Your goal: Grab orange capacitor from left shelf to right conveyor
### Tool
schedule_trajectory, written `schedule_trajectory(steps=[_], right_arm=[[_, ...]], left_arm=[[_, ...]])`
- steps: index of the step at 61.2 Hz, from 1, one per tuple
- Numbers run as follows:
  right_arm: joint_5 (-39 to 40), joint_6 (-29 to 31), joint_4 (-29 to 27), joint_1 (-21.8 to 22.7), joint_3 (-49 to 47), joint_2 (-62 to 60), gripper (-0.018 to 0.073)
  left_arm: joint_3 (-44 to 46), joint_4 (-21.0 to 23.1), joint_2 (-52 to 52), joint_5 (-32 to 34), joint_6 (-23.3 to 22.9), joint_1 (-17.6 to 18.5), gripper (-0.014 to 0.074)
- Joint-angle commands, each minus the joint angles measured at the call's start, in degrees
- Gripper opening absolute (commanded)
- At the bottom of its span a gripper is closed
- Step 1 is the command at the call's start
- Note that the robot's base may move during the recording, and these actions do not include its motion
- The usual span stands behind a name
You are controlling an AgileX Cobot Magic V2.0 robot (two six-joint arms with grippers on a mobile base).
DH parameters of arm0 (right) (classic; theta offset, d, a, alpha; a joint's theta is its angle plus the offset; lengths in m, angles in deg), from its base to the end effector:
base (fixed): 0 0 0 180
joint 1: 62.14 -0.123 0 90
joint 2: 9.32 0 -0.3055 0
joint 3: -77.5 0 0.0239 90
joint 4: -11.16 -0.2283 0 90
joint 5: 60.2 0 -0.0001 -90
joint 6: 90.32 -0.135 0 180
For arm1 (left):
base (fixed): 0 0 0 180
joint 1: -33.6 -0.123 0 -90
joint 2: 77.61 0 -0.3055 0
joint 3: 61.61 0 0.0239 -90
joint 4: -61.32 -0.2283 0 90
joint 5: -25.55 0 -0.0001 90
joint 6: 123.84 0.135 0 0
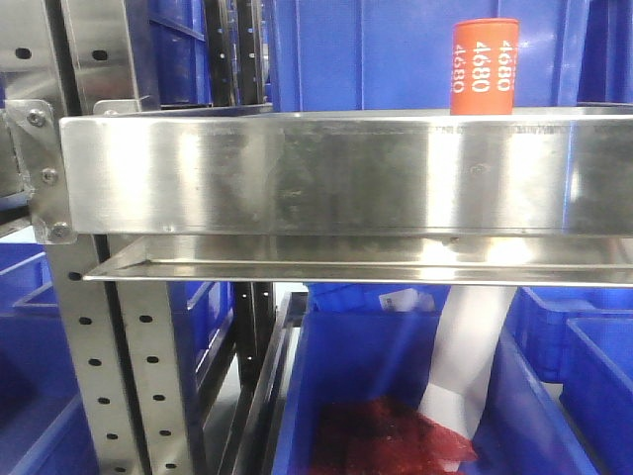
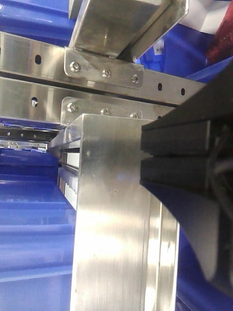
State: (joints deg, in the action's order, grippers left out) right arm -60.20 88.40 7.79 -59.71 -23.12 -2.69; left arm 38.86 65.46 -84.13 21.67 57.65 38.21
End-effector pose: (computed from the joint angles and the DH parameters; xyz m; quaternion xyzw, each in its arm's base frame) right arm 0.0573 -0.0024 0.2073 0.0421 0.6808 0.0142 0.7312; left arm 0.0573 -0.0053 0.1973 0.0139 0.7065 -0.0465 0.7061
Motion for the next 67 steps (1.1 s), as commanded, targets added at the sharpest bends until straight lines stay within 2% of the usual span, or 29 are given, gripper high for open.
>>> schedule_trajectory(steps=[1,14,18,22,31,36,39,46,52,59,67], right_arm=[[5.9,0.2,-0.1,0.0,-4.3,-0.8,0.0054],[-3.9,0.2,-0.1,0.0,-19.6,5.6,0.0059],[-6.1,0.2,-0.1,0.0,-23.8,9.8,0.0091],[-7.0,0.2,-0.1,-0.4,-27.6,14.4,0.0192],[-6.7,0.2,-0.1,-5.9,-31.7,23.2,0.0486],[-6.4,0.2,-0.1,-10.2,-32.5,28.0,0.0596],[-5.8,0.2,-0.1,-12.4,-32.8,30.6,0.0624],[-1.5,0.2,-0.1,-18.0,-32.8,38.0,0.0624],[6.2,0.2,-0.1,-22.0,-32.8,44.1,0.0624],[15.1,0.2,-0.1,-24.4,-33.0,51.0,0.0624],[22.8,0.2,-0.1,-24.5,-35.0,59.3,0.0624]], left_arm=[[0.2,0.1,0.6,5.1,-0.1,0.3,-0.0127],[0.2,0.1,0.6,5.1,-0.1,0.3,-0.0127],[0.2,0.1,0.6,5.1,-0.1,0.3,-0.0127],[0.2,0.1,0.6,5.1,-0.1,0.3,-0.0127],[0.2,0.1,0.6,5.1,-0.1,0.3,-0.0127],[0.2,0.1,0.6,5.1,-0.1,0.3,-0.0127],[0.2,0.1,0.6,5.1,-0.1,0.3,-0.0127],[0.2,0.1,0.6,5.1,-0.1,0.3,-0.0127],[0.2,0.1,0.6,5.1,-0.1,0.3,-0.0127],[0.2,0.1,0.6,5.1,-0.1,0.3,-0.0127],[0.2,0.1,0.6,5.1,-0.1,0.3,-0.0127]])
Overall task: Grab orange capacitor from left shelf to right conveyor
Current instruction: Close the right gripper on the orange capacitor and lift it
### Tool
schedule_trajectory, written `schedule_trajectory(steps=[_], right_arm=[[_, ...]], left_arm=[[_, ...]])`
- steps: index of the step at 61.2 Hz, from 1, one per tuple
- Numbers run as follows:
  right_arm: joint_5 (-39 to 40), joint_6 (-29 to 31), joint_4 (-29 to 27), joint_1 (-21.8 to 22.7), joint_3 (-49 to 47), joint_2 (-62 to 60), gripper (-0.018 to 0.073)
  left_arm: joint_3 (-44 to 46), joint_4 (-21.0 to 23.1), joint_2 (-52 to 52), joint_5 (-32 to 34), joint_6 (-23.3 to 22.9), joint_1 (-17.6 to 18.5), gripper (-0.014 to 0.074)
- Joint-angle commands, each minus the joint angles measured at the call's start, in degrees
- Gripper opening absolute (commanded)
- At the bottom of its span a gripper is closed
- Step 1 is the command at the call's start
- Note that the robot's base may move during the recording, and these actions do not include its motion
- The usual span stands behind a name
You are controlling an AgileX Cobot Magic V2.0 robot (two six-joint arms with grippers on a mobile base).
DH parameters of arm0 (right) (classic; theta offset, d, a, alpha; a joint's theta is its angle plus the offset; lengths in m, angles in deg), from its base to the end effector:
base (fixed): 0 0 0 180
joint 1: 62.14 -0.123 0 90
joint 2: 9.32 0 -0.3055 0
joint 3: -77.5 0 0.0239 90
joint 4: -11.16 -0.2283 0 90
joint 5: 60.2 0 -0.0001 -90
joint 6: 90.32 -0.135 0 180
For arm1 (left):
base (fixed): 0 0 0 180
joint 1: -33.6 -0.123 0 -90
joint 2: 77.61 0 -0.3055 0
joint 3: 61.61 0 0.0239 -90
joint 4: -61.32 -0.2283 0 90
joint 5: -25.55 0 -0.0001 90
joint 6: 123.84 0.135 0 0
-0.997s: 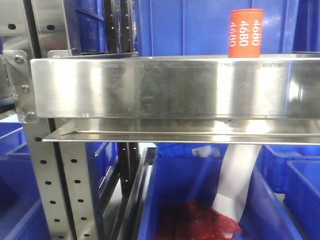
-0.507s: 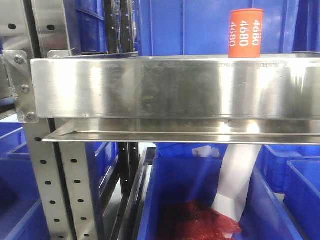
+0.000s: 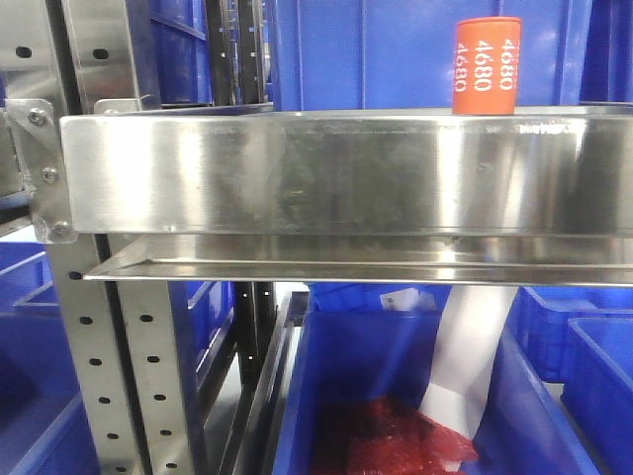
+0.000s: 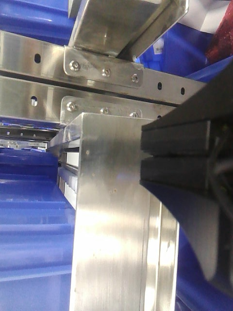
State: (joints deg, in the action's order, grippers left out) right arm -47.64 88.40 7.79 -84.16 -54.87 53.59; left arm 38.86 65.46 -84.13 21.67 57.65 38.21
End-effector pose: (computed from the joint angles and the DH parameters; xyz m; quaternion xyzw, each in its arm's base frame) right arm 0.2015 0.0797 0.3184 -0.1103 0.7466 0.1462 0.6396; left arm 0.0573 -0.0053 0.1973 0.0139 0.7065 -0.0465 0.7061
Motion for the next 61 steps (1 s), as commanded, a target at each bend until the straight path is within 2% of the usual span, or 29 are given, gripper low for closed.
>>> schedule_trajectory(steps=[1,9,25,37,61], right_arm=[[10.9,0.2,-0.1,0.1,-3.6,3.6,0.0624],[14.6,0.2,-0.1,1.0,-6.5,9.2,0.0624],[16.7,0.0,-0.1,4.2,-9.5,16.0,0.0624],[21.3,-4.8,-0.1,3.8,-9.7,20.9,0.0624],[26.7,-5.1,1.9,3.8,-9.7,28.4,0.0606]], left_arm=[[0.2,0.1,0.6,5.1,-0.1,0.3,-0.0127],[0.2,0.1,0.6,5.1,-0.1,0.3,-0.0127],[0.2,0.1,0.6,5.1,-0.1,0.3,-0.0127],[0.2,0.1,0.6,5.1,-0.1,0.3,-0.0127],[0.2,0.1,0.6,5.1,-0.1,0.3,-0.0127]])
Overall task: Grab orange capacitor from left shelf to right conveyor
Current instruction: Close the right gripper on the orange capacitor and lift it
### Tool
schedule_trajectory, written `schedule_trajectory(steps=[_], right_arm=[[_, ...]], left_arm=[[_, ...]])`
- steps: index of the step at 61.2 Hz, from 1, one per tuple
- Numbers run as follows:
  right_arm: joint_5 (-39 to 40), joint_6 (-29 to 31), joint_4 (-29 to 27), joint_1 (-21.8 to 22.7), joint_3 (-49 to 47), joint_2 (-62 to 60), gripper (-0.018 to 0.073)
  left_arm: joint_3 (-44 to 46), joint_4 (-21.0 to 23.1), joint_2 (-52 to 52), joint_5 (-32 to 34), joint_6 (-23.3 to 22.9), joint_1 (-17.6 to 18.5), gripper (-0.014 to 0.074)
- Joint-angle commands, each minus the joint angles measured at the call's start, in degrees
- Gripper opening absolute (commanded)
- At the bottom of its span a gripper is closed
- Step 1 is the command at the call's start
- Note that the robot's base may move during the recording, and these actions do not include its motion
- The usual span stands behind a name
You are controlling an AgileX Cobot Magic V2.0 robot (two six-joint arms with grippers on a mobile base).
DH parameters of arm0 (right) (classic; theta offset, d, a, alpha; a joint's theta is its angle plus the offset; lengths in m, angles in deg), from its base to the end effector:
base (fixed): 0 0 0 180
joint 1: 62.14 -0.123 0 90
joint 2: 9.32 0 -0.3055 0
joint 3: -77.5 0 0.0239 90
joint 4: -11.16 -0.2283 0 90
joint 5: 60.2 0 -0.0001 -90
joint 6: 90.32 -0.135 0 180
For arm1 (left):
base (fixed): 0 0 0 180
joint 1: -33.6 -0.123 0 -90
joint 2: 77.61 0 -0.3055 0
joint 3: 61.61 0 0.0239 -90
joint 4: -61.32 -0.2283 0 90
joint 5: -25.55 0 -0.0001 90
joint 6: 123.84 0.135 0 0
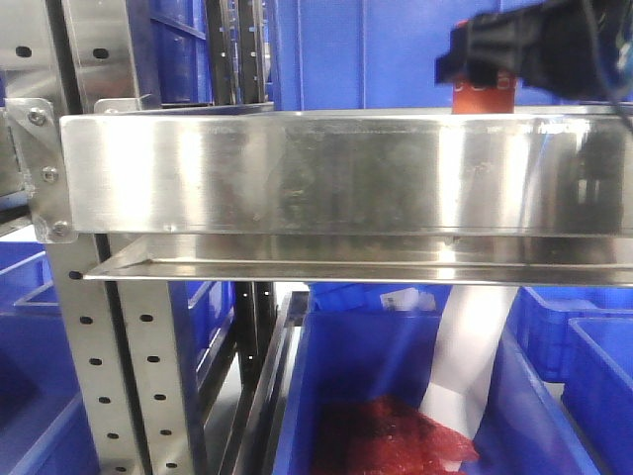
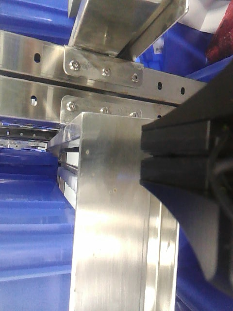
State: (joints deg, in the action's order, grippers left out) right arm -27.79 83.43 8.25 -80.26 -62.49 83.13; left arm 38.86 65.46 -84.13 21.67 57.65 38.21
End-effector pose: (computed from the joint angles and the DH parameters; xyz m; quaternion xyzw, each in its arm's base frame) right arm 0.3152 0.0993 0.2680 -0.0542 0.7646 0.1388 0.6271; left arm 0.0573 -0.0053 0.1973 0.0139 0.7065 -0.0465 0.7061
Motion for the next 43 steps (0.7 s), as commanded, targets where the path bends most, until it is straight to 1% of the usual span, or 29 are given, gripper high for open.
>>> schedule_trajectory(steps=[1,6,10,16,22,32,38,43], right_arm=[[7.0,-0.1,1.6,-0.1,-2.0,-1.2,0.0591],[7.8,-0.1,1.8,-0.1,-2.0,-1.2,0.0507],[8.2,-0.1,1.9,-0.1,-2.0,-1.2,0.0382],[8.2,-0.1,2.1,-0.1,-2.0,-1.4,0.0228],[7.7,-0.1,2.3,-0.1,-2.0,-2.4,0.0144],[5.0,-0.1,2.3,0.3,-2.0,-7.3,0.0139],[-1.1,-0.1,2.3,1.5,-1.9,-12.0,0.0139],[-7.9,-0.1,2.9,2.8,-1.2,-17.2,0.0139]], left_arm=[[0.2,0.1,0.6,5.1,-0.1,0.3,-0.0127],[0.2,0.1,0.6,5.1,-0.1,0.3,-0.0127],[0.2,0.1,0.6,5.1,-0.1,0.3,-0.0127],[0.2,0.1,0.6,5.1,-0.1,0.3,-0.0127],[0.2,0.1,0.6,5.1,-0.1,0.3,-0.0127],[0.2,0.1,0.6,5.1,-0.1,0.3,-0.0127],[0.2,0.1,0.6,5.1,-0.1,0.3,-0.0127],[0.2,0.1,0.6,5.1,-0.1,0.3,-0.0127]])
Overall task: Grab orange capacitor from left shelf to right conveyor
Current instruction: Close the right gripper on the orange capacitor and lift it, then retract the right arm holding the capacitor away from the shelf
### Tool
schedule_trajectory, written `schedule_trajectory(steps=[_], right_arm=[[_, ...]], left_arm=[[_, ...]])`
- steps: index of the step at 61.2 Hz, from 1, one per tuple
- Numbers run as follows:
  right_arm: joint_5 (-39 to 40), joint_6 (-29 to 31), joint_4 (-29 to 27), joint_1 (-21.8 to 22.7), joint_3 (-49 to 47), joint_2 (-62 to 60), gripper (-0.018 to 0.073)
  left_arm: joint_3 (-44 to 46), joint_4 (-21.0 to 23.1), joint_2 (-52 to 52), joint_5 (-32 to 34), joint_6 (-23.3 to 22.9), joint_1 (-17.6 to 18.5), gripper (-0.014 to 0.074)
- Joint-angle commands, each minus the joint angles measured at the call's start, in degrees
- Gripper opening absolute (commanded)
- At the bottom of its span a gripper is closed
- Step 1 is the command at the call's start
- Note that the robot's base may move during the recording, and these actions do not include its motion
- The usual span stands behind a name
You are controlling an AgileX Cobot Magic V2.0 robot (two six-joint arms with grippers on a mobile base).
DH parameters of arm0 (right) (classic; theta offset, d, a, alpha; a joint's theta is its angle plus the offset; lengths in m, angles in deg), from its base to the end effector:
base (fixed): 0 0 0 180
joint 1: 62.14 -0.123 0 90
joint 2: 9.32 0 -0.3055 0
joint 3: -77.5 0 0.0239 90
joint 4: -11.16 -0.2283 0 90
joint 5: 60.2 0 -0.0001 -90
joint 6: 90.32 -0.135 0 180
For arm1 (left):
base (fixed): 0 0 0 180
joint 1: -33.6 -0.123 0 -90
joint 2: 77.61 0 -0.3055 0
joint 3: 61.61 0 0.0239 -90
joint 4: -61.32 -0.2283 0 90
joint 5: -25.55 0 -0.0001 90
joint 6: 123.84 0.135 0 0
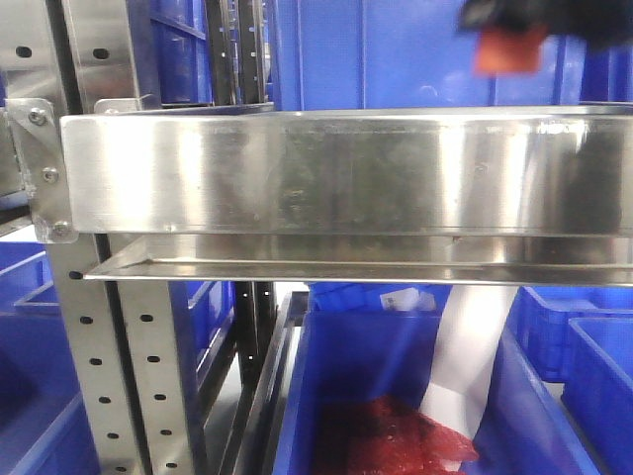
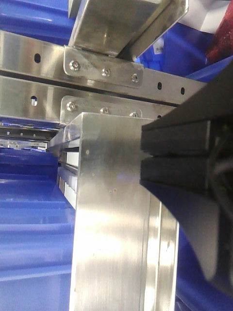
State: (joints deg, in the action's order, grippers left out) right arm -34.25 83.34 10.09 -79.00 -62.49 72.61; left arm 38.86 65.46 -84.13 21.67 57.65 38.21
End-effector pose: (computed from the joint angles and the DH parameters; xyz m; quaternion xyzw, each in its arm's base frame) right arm 0.2853 0.0853 0.3108 -0.0592 0.7407 0.1371 0.6550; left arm 0.0573 -0.0053 0.1973 0.0139 0.7065 -0.0465 0.7061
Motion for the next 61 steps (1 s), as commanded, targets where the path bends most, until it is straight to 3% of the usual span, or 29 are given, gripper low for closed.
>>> schedule_trajectory(steps=[1,16,37,49,61], right_arm=[[-2.7,0.0,1.1,1.8,-1.1,-7.6,0.0139],[-21.8,0.0,4.0,5.3,3.8,-24.7,0.0139],[-45.8,0.4,5.1,5.3,7.8,-52.9,0.0139],[-51.1,0.4,5.4,5.3,7.8,-64.5,0.0139],[-51.3,0.4,5.4,5.3,7.8,-70.0,0.0139]], left_arm=[[0.2,0.1,0.6,5.1,-0.1,0.3,-0.0127],[0.2,0.1,0.6,5.1,-0.1,0.3,-0.0127],[0.2,0.1,0.6,5.1,-0.1,0.3,-0.0127],[0.2,0.1,0.6,5.1,-0.1,0.3,-0.0127],[0.2,0.1,0.6,5.1,-0.1,0.3,-0.0127]])
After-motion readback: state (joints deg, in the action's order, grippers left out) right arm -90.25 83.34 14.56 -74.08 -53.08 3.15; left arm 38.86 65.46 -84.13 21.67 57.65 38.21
